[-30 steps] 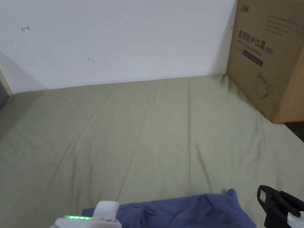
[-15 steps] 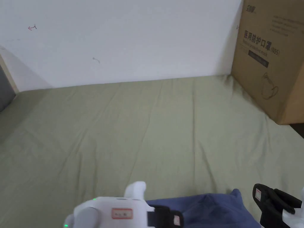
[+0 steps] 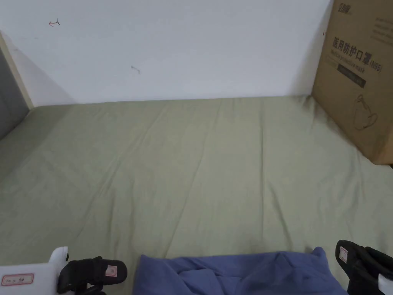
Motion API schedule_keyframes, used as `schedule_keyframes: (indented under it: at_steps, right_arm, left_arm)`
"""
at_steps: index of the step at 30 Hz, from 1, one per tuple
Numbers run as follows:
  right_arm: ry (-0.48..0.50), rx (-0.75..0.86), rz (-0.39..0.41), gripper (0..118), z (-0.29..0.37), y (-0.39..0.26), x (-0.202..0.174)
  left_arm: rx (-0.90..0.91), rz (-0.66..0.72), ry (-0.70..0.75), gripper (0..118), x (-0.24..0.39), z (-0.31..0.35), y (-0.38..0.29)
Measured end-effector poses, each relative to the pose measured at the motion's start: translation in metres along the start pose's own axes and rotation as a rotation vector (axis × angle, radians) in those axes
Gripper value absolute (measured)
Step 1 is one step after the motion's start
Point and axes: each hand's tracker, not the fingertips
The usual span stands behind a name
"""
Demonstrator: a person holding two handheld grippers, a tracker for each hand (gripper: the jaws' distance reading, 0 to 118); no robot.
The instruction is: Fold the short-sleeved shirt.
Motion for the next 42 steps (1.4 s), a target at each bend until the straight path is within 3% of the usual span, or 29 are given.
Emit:
schedule_keyframes:
  at_steps: [4, 8, 10, 11, 12, 13, 15, 16, 20, 23, 28, 30, 32, 35, 40, 41, 42]
  right_arm:
    - [-0.016, -0.027, 0.004, 0, -0.005, -0.001, -0.002]
    - [-0.029, -0.058, 0.033, 0, -0.009, -0.001, -0.007]
    - [-0.032, -0.064, 0.052, 0, -0.011, 0.000, -0.011]
    - [-0.033, -0.063, 0.060, 0, -0.012, 0.000, -0.013]
    - [-0.037, -0.060, 0.070, 0, -0.012, 0.000, -0.016]
    - [-0.036, -0.056, 0.077, 0, -0.012, -0.001, -0.020]
    - [-0.021, -0.052, 0.077, 0, -0.012, -0.001, -0.025]
    - [-0.011, -0.054, 0.073, 0, -0.012, -0.001, -0.027]
    - [0.027, -0.059, 0.073, 0, -0.010, -0.001, -0.029]
    - [0.040, -0.037, 0.066, 0, -0.006, 0.002, -0.026]
    - [0.058, 0.000, 0.016, 0, 0.003, 0.006, -0.014]
    - [0.058, 0.003, -0.002, 0, 0.006, 0.004, -0.007]
    - [0.053, 0.002, -0.021, 0, 0.008, 0.002, 0.000]
    - [0.043, 0.001, -0.060, 0, 0.014, -0.001, 0.011]
    - [0.008, 0.011, -0.093, 0, 0.027, -0.002, 0.031]
    - [0.001, 0.013, -0.095, 0, 0.029, -0.002, 0.034]
    - [-0.008, 0.016, -0.097, 0, 0.031, -0.002, 0.037]
  left_arm:
    - [-0.082, 0.104, -0.078, 118, -0.044, -0.035, 0.002]
    - [-0.132, 0.011, -0.231, 118, -0.054, -0.071, 0.013]
    - [-0.123, 0.011, -0.180, 115, -0.049, -0.088, 0.004]
    - [-0.099, -0.003, -0.177, 96, -0.049, -0.090, 0.001]
    - [-0.061, -0.027, -0.143, 59, -0.049, -0.092, -0.002]
    - [-0.019, -0.065, -0.032, 13, -0.050, -0.095, -0.006]
    - [-0.020, -0.081, 0.152, 12, -0.058, -0.098, -0.012]
    - [0.008, -0.028, -0.019, 12, -0.048, -0.094, -0.014]
    - [-0.031, -0.213, 0.155, 12, -0.002, -0.072, -0.013]
    - [-0.055, -0.254, 0.267, 12, 0.036, -0.040, -0.009]
    - [0.113, -0.309, 0.692, 12, 0.110, 0.000, -0.018]
    - [0.149, -0.409, 0.900, 12, 0.133, -0.012, -0.023]
    - [0.144, -0.481, 0.997, 12, 0.147, -0.040, -0.031]
    - [0.081, -0.468, 0.917, 12, 0.147, -0.093, -0.031]
    - [-0.031, -0.234, 0.654, 16, 0.144, -0.192, -0.032]
    - [-0.056, -0.212, 0.609, 34, 0.145, -0.206, -0.034]
    - [-0.084, -0.161, 0.507, 61, 0.144, -0.217, -0.038]
